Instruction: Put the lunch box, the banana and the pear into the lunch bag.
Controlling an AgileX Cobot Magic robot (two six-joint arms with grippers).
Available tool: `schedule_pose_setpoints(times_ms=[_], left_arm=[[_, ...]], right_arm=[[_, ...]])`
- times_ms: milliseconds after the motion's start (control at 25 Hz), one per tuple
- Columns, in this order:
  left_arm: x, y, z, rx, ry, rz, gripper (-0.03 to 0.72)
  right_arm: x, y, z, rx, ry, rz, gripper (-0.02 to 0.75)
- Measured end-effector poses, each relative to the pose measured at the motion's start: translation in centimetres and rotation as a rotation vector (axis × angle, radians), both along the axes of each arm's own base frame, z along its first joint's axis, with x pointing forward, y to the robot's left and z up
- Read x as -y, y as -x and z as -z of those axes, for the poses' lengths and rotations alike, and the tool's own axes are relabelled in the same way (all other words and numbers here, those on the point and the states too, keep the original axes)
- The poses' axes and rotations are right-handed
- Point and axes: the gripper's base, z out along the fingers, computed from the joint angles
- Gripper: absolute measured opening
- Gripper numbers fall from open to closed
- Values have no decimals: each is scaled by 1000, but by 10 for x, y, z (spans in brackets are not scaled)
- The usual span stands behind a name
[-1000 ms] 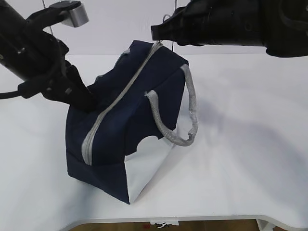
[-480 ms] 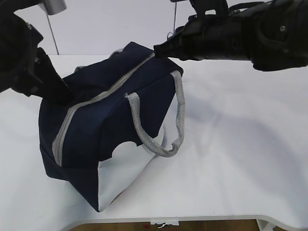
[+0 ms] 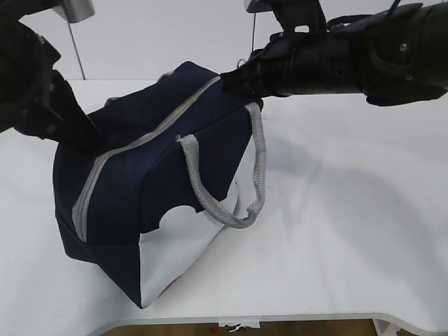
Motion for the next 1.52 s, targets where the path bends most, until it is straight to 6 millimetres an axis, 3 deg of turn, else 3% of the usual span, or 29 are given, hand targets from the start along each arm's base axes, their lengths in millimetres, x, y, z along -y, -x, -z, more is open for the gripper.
schedule_pose_setpoints(times_ms=[160,280,400,520,680,1040,1360,1440,1520], left_arm=[[0,1,0,-59,22,-92,67],[0,1,-10,-77,39,-131,232],[2,-2,-30,-51,72,-160,373],[3,-4,-56,1,118,-187,420],[10,-18,-65,5,144,-191,432],[37,-73,-31,-122,144,-182,434],[47,-96,-11,-153,137,-186,433],[49,-100,-6,-155,139,-191,410],[50,-103,-2,-158,139,-194,331]], right_arm=[[-3,1,1,-13,-11,-32,-10],[-4,2,1,-18,-16,-47,-10],[-6,3,2,-26,-24,-71,-10],[-8,4,2,-32,-30,-93,-10],[-9,5,2,-37,-35,-110,-10],[-11,6,2,-45,-42,-133,-10],[-11,6,2,-46,-43,-135,-10],[-11,6,2,-46,-43,-135,-10],[-11,6,2,-46,-43,-136,-10]])
